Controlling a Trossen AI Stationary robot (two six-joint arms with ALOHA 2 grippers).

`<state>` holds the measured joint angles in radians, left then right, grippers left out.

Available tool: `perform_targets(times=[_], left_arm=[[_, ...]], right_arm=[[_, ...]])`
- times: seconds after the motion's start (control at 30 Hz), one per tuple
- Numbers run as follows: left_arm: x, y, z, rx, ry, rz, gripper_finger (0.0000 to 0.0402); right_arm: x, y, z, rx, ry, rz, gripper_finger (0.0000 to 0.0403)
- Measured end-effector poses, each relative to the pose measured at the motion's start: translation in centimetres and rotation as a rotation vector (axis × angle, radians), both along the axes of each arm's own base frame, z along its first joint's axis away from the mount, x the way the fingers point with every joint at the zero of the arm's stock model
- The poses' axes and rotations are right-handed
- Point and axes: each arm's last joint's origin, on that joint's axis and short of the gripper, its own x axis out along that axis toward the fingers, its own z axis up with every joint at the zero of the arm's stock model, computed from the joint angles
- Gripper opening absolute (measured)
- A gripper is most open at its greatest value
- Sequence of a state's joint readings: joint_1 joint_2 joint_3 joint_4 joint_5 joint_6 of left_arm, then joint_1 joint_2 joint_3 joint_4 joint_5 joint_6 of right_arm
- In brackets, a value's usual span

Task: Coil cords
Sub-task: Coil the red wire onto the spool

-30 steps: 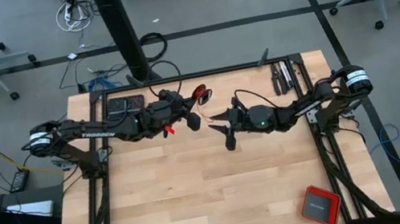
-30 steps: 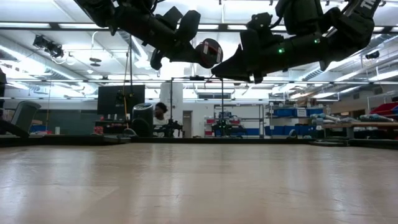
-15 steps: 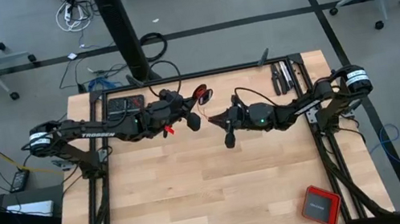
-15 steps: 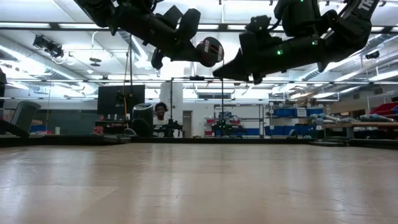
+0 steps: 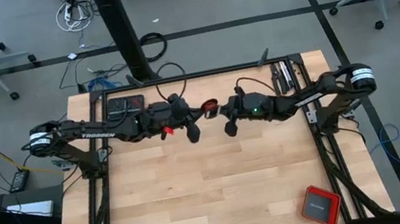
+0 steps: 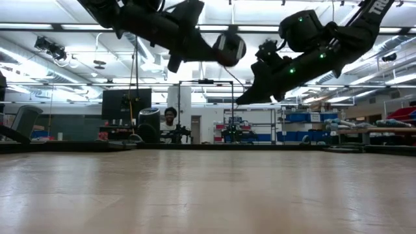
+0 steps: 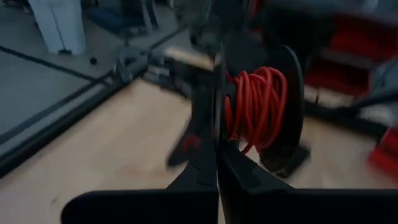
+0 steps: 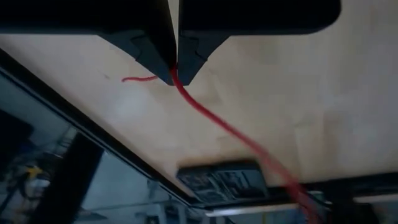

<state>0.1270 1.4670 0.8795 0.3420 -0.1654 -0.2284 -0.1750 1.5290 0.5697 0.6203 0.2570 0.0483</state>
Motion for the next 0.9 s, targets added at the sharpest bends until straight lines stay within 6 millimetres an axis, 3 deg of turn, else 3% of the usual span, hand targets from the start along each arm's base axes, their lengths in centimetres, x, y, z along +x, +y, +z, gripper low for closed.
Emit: perform_targets(times=[0.17, 0.47, 0.7, 0.9], left_arm=[[-0.3, 0.0, -1.1, 0.054, 0.136, -0.017, 0.0001], [-0.8, 0.2, -2.0, 0.088, 0.257, 0.055, 0.0001], [-1.0, 0.3, -2.1, 0.134, 0.284, 0.111, 0.0001], [-0.8, 0.2, -2.5, 0.138, 0.302, 0.061, 0.0001]], right_arm=[[-1.0, -0.4, 1.6, -0.017, -0.006, -0.018, 0.0002], [-1.7, 0.8, 4.8, -0.097, -0.098, -0.004, 0.0005], [0.4, 2.2, 6.2, -0.064, -0.142, 0.082, 0.0008], [2.2, 3.1, 6.4, -0.163, -0.099, 0.135, 0.0008]])
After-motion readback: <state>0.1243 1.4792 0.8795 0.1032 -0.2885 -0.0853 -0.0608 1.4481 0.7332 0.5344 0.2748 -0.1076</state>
